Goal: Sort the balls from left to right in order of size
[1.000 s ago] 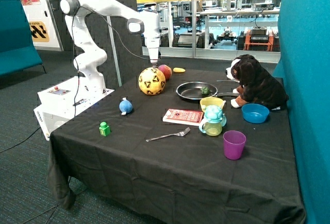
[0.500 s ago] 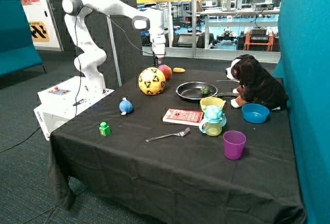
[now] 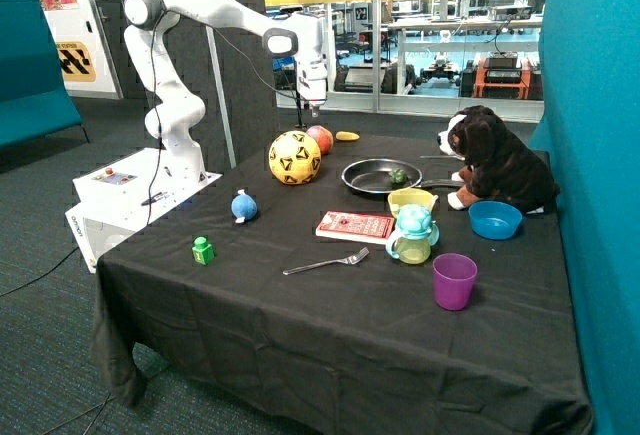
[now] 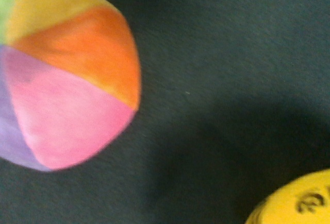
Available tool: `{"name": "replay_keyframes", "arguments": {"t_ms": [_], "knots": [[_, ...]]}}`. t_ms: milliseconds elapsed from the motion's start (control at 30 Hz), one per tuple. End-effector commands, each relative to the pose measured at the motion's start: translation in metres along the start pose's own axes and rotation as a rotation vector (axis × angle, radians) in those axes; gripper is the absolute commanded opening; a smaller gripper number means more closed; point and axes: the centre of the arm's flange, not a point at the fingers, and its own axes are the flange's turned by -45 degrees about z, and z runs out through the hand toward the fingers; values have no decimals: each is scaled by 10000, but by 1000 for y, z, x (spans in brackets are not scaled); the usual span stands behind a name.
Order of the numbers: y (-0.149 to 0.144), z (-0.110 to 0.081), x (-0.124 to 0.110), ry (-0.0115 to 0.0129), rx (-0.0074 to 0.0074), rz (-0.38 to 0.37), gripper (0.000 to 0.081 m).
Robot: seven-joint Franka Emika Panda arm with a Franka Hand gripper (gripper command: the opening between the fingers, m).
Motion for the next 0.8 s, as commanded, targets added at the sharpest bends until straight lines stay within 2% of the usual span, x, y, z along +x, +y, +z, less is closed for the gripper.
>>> {"name": "replay_keyframes", "arguments": {"t_ms": [0, 67, 133, 200, 300, 767], "knots": [[-29, 1, 18, 6, -21, 306, 799], [-29, 2, 22, 7, -21, 658, 806], [-30, 3, 24, 7, -21, 803, 753], [-28, 7, 28, 8, -21, 1629, 743], [-27, 12, 28, 8, -21, 2284, 795], [-56, 29, 27, 9, -21, 2378, 808]]}}
